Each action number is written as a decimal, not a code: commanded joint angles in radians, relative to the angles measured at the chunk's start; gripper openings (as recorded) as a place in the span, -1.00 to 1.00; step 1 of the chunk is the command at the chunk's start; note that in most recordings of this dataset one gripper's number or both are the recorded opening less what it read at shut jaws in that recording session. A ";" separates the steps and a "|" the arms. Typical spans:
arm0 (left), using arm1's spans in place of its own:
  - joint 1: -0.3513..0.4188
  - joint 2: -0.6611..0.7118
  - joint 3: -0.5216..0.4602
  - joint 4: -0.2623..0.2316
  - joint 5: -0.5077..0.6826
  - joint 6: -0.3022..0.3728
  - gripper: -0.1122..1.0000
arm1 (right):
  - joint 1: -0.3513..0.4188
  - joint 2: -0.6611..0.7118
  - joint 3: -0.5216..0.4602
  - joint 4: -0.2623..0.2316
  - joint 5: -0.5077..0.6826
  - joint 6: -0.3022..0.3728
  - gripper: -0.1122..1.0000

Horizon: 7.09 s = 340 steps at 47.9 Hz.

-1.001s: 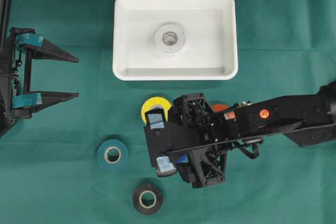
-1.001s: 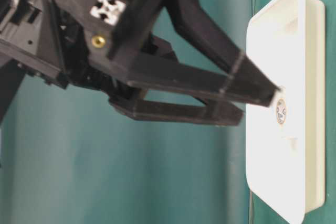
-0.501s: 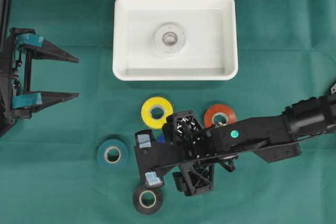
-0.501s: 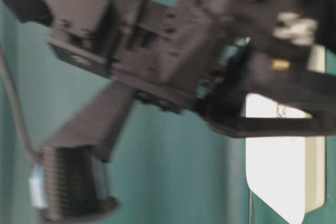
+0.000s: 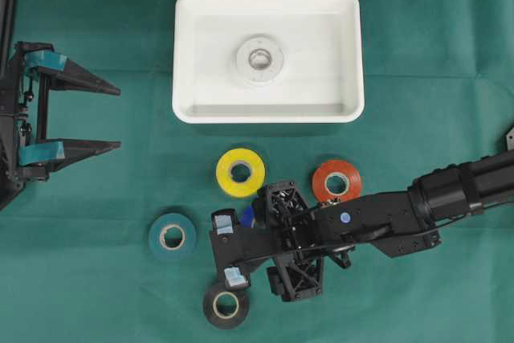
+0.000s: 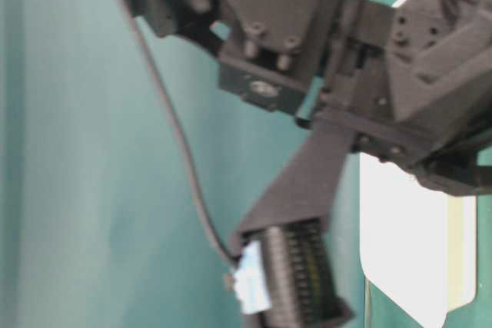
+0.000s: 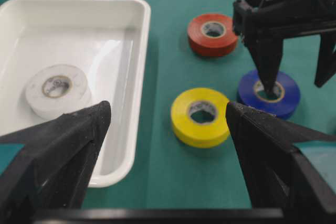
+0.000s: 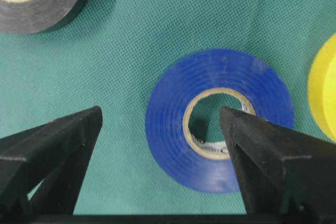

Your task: Pick up the tape from a random location and place it into the white case.

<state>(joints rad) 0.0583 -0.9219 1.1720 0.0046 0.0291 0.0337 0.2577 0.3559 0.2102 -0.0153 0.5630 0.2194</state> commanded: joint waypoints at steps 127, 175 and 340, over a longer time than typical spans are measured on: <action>0.012 0.008 -0.012 -0.003 -0.003 0.000 0.83 | -0.011 -0.281 -0.106 -0.005 0.311 0.000 -0.24; 0.012 0.008 -0.009 -0.002 -0.003 0.000 0.83 | -0.011 -0.330 -0.212 -0.032 0.488 0.002 -0.24; 0.012 0.008 -0.011 -0.005 0.009 -0.005 0.83 | -0.586 -0.442 -0.002 -0.109 0.354 -0.074 -0.24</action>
<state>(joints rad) 0.0675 -0.9219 1.1735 0.0000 0.0445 0.0307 -0.3283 -0.0583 0.2194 -0.1227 0.9250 0.1488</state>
